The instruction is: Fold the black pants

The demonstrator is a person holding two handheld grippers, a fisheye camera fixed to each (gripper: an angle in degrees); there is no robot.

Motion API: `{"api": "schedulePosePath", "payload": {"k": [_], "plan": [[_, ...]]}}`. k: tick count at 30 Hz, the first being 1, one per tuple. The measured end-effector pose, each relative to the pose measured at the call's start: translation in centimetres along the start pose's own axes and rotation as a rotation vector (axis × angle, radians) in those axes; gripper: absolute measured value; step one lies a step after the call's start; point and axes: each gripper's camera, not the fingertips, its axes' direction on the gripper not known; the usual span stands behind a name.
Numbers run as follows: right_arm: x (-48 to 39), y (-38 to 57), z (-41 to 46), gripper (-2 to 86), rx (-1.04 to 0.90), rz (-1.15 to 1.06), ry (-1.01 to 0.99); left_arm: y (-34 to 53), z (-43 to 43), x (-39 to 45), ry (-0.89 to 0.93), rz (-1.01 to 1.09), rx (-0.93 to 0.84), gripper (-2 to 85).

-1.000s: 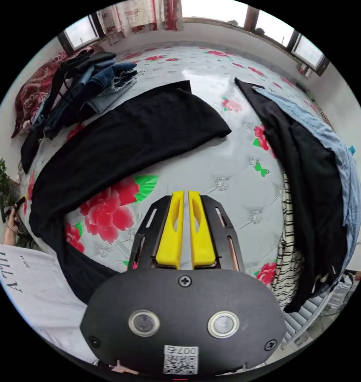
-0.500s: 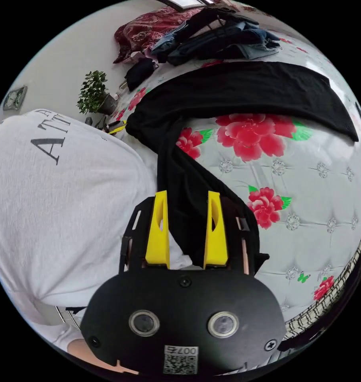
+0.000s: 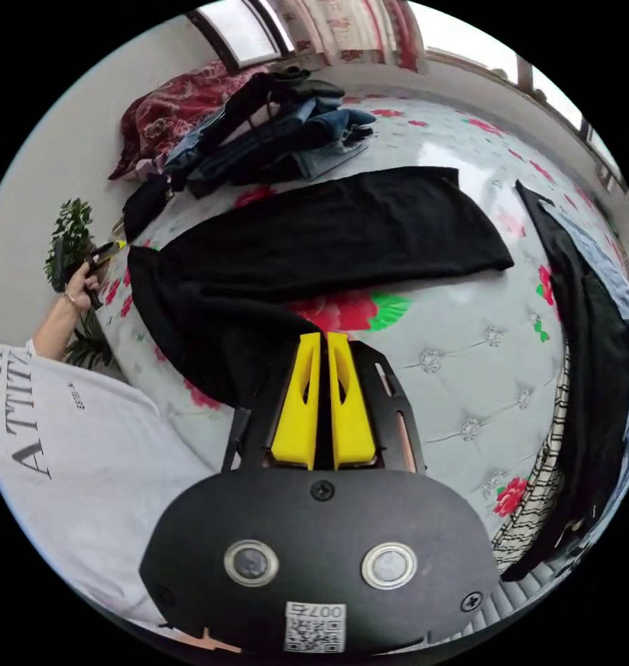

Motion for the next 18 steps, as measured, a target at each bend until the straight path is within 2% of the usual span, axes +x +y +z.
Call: {"api": "schedulePosePath", "payload": {"k": [5, 10, 14, 18], "plan": [[3.7, -1.1, 0.1, 3.6, 0.034, 0.227, 0.064, 1.2, 3.1, -0.7, -0.036, 0.018, -0.103, 6.7], [2.8, 3.2, -0.9, 5.5, 0.078, 0.190, -0.036, 7.9, 1.6, -4.8, -0.069, -0.111, -0.082, 6.8], [-1.6, 6.9, 2.8, 7.1, -0.102, 0.032, -0.054, 12.9, 2.3, -7.1, 0.002, -0.189, -0.184, 9.9], [-4.8, 9.1, 8.7, 7.1, -0.302, -0.066, -0.003, 13.3, 5.0, -5.9, 0.175, -0.162, -0.196, 12.1]]}}
